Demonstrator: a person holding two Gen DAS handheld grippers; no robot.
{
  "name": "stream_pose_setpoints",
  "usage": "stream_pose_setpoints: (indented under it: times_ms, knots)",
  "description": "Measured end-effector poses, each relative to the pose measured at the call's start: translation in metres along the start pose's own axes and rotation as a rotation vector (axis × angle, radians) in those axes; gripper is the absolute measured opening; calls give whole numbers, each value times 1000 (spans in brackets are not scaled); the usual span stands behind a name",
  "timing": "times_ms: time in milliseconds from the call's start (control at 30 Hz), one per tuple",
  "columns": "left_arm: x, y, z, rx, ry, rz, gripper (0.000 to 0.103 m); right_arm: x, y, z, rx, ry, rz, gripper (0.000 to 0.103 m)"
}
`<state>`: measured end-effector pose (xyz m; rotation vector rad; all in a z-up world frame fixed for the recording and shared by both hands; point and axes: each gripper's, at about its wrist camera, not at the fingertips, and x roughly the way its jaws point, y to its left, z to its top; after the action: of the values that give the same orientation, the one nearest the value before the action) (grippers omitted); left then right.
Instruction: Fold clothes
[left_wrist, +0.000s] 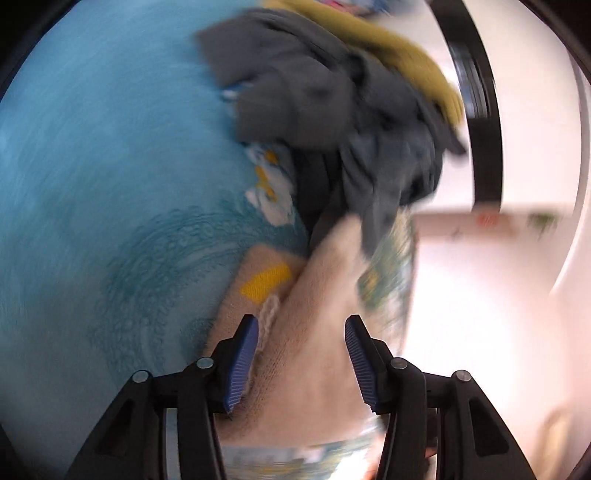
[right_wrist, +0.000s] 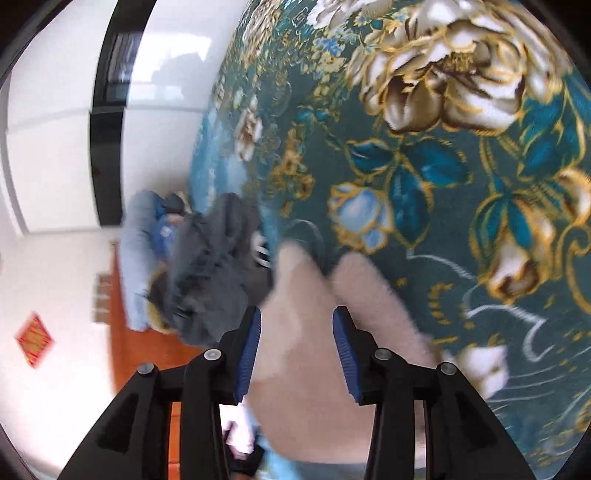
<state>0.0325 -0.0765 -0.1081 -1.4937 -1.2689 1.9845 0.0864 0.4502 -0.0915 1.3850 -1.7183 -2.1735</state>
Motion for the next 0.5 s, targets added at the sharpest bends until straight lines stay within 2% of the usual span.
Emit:
stream_pose_setpoints:
  times_ms: [100, 167, 200, 233, 333, 400, 500]
  knots:
    - [13, -16, -11, 150, 47, 88, 53, 16, 3, -4, -39, 34, -40, 42]
    - [18, -28, -16, 250, 44, 142, 51, 23, 14, -6, -105, 20, -96, 44]
    - [19, -31, -18, 277, 42, 152, 51, 27, 20, -8, -140, 12, -126, 44]
    - [19, -33, -19, 297, 40, 157, 46, 29, 26, -10, -173, 7, -146, 41]
    - [15, -32, -21, 308, 34, 165, 26, 33, 40, -17, -263, 5, -186, 17]
    - [8, -29, -23, 299, 38, 160, 17, 32, 45, -23, -306, 8, -210, 15]
    - [7, -28, -25, 285, 40, 144, 12, 25, 42, -28, -298, 17, -171, 13]
